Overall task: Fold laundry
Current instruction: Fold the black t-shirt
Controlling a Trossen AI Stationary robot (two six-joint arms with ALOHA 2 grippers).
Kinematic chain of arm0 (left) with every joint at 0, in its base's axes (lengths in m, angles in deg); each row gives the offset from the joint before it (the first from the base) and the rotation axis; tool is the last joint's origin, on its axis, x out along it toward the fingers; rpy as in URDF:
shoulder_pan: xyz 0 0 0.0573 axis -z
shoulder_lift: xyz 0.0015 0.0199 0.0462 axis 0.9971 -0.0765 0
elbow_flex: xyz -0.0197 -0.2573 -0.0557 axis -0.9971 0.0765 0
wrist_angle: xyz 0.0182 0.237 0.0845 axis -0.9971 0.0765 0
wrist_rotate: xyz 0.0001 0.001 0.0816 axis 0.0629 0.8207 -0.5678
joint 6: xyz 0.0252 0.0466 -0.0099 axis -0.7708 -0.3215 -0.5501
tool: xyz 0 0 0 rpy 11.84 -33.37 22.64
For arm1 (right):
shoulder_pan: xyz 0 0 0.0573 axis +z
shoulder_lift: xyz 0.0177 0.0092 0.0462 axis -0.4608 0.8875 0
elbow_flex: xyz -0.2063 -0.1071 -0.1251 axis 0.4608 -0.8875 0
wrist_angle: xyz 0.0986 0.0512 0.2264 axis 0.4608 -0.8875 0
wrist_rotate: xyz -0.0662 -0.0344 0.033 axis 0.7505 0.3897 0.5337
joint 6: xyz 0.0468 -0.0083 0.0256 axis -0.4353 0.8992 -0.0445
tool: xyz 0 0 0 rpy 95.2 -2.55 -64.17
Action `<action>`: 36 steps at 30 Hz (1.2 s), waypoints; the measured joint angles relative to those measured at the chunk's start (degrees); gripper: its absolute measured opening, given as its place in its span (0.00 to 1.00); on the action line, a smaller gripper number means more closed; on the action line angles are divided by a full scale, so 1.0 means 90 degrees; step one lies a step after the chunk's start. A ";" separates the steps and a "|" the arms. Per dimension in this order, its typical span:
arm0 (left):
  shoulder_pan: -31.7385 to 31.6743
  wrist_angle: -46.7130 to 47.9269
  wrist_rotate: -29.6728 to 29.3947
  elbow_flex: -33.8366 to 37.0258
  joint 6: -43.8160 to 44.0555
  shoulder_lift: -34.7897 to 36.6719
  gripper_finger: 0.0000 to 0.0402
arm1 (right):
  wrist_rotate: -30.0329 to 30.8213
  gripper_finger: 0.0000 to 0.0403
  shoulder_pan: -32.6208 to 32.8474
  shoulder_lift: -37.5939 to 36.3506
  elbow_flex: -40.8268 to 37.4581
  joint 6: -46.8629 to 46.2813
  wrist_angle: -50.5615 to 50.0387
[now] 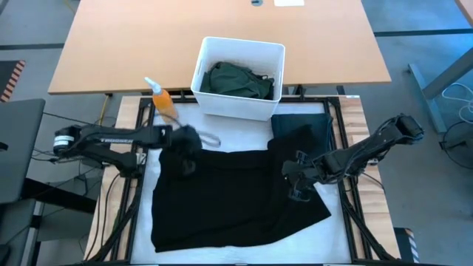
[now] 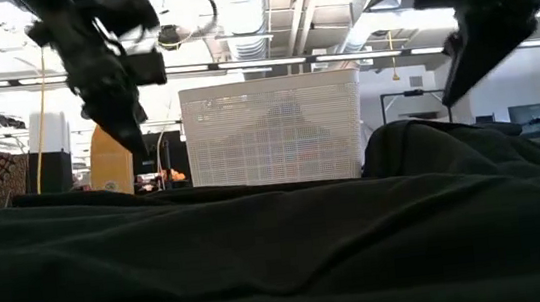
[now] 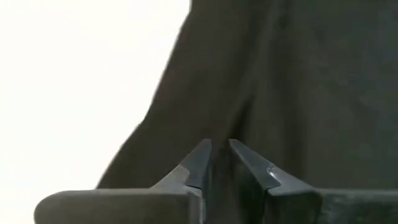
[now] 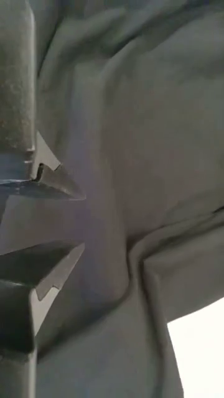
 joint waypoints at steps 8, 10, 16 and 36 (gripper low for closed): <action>-0.1557 -0.0061 0.0935 -0.0002 -0.0933 -0.0951 0.23 | 0.0002 0.35 0.0179 0.0030 -0.0480 -0.0193 0.1224; -0.1598 -0.0101 0.1070 -0.0002 -0.1073 -0.1318 0.25 | 0.0012 0.35 0.0273 0.0028 -0.0562 -0.0193 0.1362; -0.1604 -0.0400 -0.0334 -0.0037 -0.1134 -0.2206 0.25 | 0.0333 0.35 0.0637 0.0030 -0.0604 -0.0535 0.1358; -0.1597 0.0950 -0.1926 0.0007 -0.0817 -0.1661 0.00 | 0.0263 0.35 0.2108 0.2668 -0.0534 -0.2810 0.1517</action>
